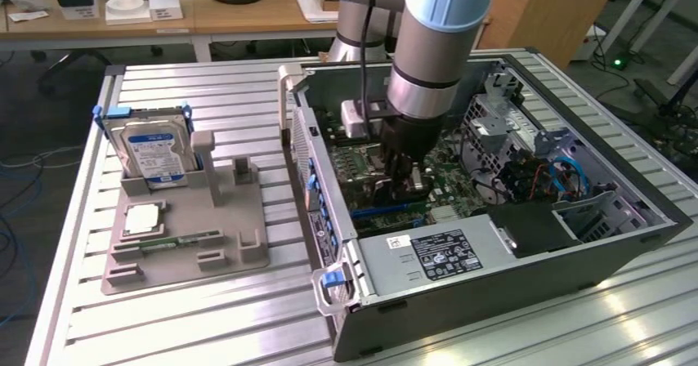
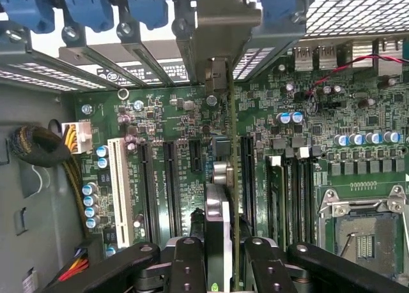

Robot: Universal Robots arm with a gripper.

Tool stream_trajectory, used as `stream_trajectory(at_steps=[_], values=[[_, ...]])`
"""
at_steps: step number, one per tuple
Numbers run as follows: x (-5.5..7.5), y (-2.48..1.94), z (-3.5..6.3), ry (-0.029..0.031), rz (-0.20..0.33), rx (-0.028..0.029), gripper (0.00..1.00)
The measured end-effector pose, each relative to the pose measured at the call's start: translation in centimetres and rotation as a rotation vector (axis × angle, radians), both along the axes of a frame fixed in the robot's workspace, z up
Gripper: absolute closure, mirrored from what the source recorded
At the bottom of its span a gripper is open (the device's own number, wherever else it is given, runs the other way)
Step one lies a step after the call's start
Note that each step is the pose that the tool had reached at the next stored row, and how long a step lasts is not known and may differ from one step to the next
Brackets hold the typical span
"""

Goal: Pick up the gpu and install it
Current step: 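Insert the gpu into the slot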

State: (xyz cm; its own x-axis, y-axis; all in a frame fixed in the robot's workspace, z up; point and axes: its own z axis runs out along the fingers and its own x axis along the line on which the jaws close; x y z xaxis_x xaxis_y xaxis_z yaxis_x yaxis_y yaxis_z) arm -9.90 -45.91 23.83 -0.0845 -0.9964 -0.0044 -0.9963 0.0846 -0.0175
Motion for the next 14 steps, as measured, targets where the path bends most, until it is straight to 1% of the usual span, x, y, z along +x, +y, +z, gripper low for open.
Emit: stream_trajectory(at_steps=[8, 14], values=[[-0.02, 0.00, -0.53, 0.0001, 0.000, -0.0001, 0.72], [-0.02, 0.00, -0.57, 0.0000, 0.000, 0.0000, 0.72]])
